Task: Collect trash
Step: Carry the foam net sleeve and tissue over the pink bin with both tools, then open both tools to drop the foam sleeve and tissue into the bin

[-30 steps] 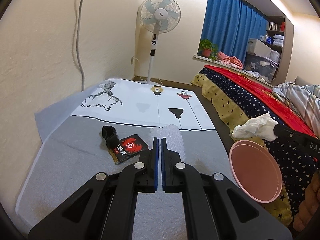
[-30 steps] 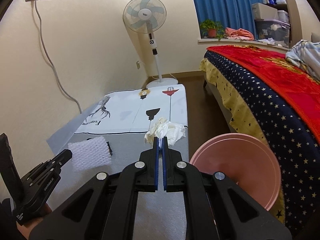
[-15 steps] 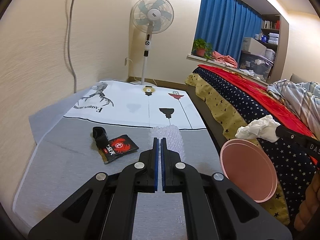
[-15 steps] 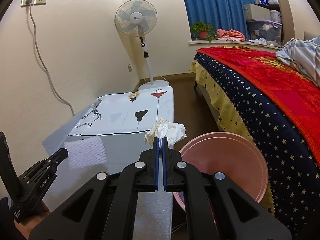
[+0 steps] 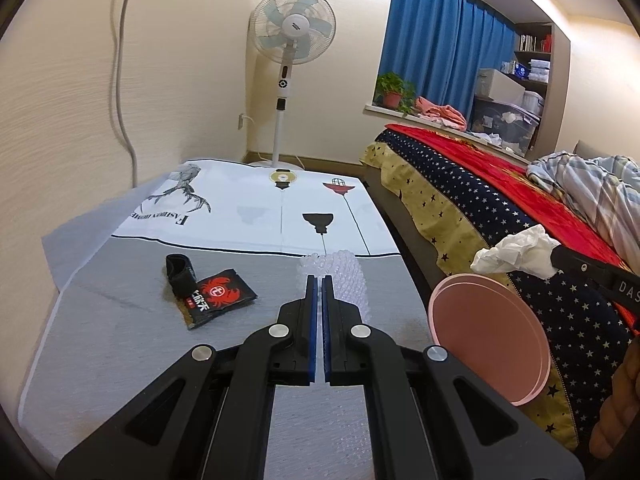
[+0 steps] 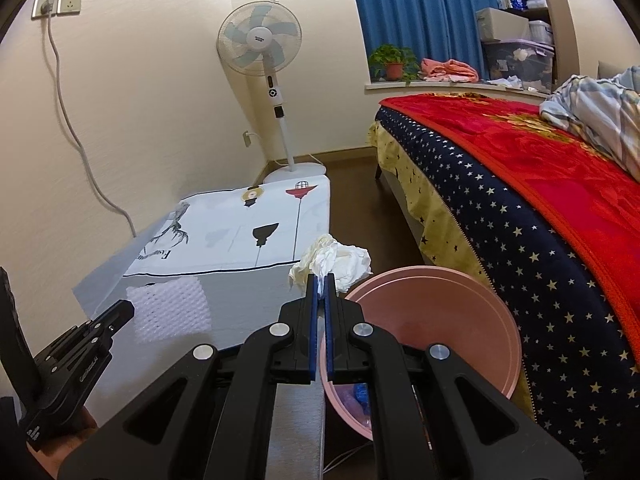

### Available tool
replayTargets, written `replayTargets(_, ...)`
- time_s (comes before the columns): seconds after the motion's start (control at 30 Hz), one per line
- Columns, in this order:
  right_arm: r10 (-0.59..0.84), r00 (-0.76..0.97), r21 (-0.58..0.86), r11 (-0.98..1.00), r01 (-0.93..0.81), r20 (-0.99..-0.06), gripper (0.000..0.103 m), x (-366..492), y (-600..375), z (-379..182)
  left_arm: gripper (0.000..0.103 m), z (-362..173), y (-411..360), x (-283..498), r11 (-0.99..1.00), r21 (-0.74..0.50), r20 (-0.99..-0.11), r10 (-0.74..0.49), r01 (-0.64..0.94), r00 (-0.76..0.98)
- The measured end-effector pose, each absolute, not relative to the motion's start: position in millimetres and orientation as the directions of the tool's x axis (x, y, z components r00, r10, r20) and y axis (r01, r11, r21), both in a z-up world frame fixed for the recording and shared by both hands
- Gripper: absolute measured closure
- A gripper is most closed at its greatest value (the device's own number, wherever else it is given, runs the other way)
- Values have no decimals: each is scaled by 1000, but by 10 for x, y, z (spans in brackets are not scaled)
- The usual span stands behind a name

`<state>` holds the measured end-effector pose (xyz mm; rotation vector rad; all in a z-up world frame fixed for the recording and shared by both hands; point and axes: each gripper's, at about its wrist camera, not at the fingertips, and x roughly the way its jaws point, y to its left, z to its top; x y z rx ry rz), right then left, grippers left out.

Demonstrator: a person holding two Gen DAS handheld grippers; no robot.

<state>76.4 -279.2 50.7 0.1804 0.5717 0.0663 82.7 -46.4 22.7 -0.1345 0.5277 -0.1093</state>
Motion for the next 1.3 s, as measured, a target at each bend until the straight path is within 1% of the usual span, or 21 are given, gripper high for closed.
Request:
replayTargets(0.43, 16, 842, 166, 982, 88, -540, 100, 782, -3067, 485, 101, 222, -729, 894, 980, -164, -490, -179, 111, 853)
replayTargets(0.93, -113, 814, 145, 961, 235, -569, 100, 767, -3489, 406, 101, 160, -1428, 1015, 953, -182, -491, -301, 242, 818)
replayTargets(1.3, -147, 794, 150, 946, 286, -591, 100, 760, -3660, 347, 101, 95, -1855, 1085, 928, -193, -504, -372, 319, 780)
